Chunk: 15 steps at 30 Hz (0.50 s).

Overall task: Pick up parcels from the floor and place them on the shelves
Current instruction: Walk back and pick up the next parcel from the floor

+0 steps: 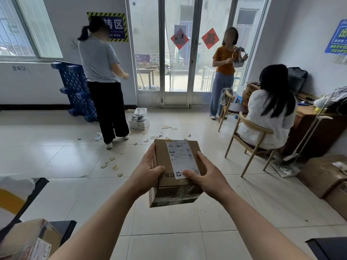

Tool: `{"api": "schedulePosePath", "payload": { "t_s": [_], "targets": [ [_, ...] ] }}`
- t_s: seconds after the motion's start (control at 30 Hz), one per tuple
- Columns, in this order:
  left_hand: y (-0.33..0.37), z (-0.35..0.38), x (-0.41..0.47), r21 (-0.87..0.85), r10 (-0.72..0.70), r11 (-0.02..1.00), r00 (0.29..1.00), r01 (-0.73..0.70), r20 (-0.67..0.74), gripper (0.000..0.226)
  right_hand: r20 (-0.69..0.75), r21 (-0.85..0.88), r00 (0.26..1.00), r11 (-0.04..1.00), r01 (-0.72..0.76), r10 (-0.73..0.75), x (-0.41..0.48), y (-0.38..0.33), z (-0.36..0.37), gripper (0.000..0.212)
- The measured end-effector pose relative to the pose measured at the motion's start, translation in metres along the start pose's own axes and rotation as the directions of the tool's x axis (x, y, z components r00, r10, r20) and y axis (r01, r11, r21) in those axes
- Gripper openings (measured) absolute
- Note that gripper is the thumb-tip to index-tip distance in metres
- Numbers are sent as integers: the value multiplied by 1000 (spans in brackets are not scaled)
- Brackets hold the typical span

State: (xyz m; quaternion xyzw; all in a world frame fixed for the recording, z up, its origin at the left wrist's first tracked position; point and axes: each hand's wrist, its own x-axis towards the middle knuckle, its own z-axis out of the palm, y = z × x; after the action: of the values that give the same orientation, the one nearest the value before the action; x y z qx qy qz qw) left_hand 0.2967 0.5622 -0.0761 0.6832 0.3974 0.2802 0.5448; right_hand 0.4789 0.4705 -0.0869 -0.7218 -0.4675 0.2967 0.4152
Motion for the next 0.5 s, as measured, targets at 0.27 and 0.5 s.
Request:
{"api": "schedulePosePath", "payload": {
  "t_s": [0.27,0.5],
  "targets": [
    [-16,-1,-2,85,55,995,994,-47,-90,66,-19,-52,998,997,50,-51,-3,-5,1,84],
    [-28,-3,-8,146,88,987,990,-71,-112,57,-26,-90,997,993,74,-76,-7,-9,4,81]
  ]
}}
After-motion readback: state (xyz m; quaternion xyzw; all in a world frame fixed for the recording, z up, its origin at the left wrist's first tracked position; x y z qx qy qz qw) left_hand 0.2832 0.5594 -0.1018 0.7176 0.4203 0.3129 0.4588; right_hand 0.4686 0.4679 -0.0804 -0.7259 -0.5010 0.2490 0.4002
